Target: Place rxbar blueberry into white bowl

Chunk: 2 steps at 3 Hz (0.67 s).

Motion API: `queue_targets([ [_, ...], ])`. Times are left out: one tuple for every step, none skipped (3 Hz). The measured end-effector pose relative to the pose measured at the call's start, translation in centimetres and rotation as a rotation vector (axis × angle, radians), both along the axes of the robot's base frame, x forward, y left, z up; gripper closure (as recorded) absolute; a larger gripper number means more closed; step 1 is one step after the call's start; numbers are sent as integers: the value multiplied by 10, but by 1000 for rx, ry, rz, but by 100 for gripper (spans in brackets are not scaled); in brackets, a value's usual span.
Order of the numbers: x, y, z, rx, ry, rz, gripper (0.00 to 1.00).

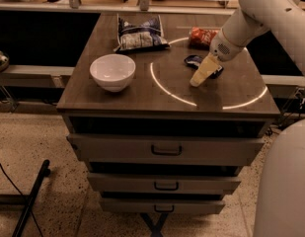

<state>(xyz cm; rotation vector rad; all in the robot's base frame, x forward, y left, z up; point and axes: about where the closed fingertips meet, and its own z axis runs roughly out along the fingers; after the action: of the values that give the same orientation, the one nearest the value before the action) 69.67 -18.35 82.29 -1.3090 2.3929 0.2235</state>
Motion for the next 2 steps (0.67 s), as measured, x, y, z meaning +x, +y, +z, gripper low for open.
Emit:
queue_targets([
  [0, 0, 6, 0, 0, 0, 65],
  [0, 0, 13, 0, 0, 0, 88],
])
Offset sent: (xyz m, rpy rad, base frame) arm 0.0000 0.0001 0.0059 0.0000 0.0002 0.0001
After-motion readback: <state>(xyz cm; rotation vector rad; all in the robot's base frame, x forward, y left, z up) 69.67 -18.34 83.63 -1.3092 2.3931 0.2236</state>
